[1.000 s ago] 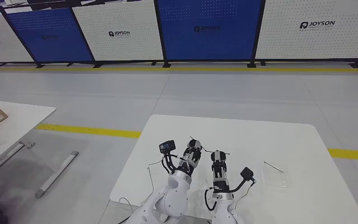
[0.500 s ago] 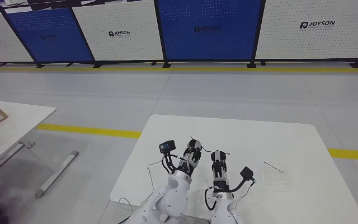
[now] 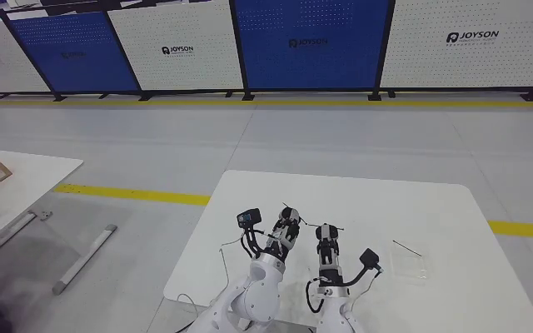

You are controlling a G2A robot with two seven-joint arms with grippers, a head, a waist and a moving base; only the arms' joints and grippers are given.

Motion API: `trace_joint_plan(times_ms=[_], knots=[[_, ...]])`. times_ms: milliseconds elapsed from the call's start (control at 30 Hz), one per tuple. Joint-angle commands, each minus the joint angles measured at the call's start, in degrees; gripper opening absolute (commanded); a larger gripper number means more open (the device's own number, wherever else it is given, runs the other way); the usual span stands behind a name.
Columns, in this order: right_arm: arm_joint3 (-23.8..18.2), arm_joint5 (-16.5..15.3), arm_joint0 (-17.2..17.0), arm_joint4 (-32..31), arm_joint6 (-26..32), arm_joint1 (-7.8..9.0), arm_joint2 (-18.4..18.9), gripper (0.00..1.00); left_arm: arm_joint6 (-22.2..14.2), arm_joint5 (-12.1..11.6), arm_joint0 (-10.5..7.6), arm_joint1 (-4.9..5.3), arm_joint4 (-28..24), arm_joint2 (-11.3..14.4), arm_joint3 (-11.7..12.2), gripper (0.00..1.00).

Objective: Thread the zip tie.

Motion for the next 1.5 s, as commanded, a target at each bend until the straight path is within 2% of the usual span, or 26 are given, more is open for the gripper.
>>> trace_joint_plan(times_ms=[0, 1467], knots=[[0.05, -0.04, 0.05, 0.02, 0.07, -0.03, -0.02, 0.0, 0.0, 0.0, 0.0, 0.0, 0.0, 0.0, 0.0, 0.0], [0.05, 1.39, 0.05, -0.33, 0.51, -0.55, -0.22, 0.0, 0.0, 0.0, 0.0, 0.0, 0.0, 0.0, 0.0, 0.0]])
